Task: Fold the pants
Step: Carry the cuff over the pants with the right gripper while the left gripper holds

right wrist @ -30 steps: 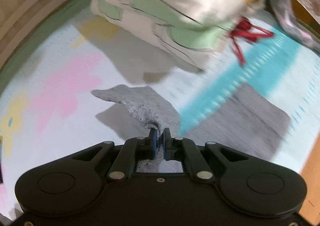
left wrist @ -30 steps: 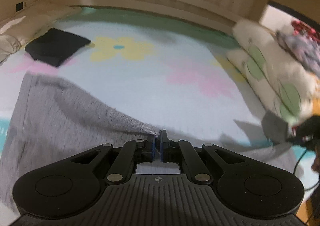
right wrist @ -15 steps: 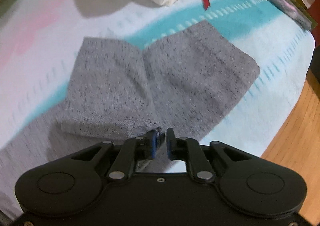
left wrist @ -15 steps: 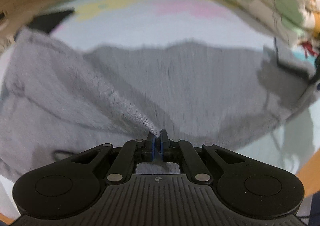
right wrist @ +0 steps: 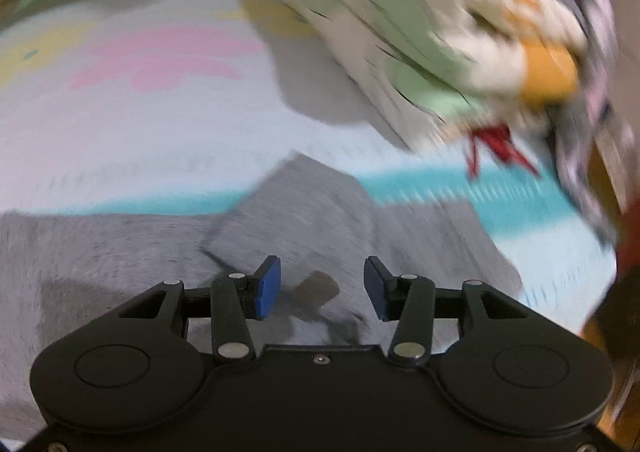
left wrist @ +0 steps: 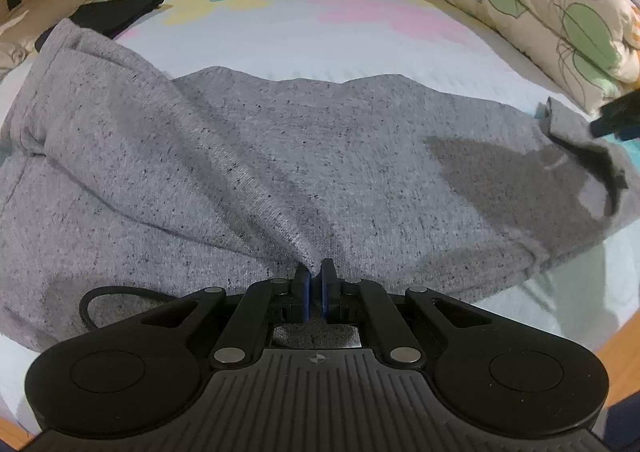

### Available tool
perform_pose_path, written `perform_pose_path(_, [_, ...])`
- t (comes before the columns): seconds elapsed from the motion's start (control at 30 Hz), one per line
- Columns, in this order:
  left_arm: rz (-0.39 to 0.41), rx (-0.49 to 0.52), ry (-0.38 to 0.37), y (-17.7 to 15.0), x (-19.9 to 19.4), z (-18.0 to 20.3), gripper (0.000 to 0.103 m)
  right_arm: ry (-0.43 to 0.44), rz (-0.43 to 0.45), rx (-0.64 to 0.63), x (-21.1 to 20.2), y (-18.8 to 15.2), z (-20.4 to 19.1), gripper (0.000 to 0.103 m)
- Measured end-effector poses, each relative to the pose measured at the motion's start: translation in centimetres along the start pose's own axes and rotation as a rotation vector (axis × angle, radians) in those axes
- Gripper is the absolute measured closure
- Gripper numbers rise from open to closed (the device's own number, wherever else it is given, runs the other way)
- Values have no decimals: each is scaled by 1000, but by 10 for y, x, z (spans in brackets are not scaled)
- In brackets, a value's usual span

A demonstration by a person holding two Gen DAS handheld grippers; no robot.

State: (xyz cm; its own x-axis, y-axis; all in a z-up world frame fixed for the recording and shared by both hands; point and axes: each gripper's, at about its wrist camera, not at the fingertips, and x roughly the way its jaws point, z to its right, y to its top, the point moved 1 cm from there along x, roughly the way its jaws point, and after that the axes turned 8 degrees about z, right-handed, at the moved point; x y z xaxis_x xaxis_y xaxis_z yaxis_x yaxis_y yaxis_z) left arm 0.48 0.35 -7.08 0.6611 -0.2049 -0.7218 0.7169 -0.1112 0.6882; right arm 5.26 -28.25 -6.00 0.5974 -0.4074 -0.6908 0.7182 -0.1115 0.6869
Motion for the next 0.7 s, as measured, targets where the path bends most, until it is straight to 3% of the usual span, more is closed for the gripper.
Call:
perform_pose_path(0.2, [4,-13,-5,-2,-3,0,98,-23,-32,-185,35,-13,-42,56])
perform_pose_path(0.27, [2,-19,-5,-2,-3,0,98,-50,-44,-223,46,-17,-46,75])
perform_pose_path(0.3, [1,-24,-5,-2,-3,0,98,-57,-57,-226,50,-16,-44,101])
perform_pose_path(0.33, [0,-29,-5,-2,-2,0,98,-57,-72,-206,51,-14,-37,103])
perform_pose_path(0.5, [-5,-49,-9,-1,-2,-2,98,-105,-62,141,36,3,50,102])
perform_pose_path(0.7, [-9,-53,-10,0,-2,-4,98,-185,-203,536,61,-27,174,101])
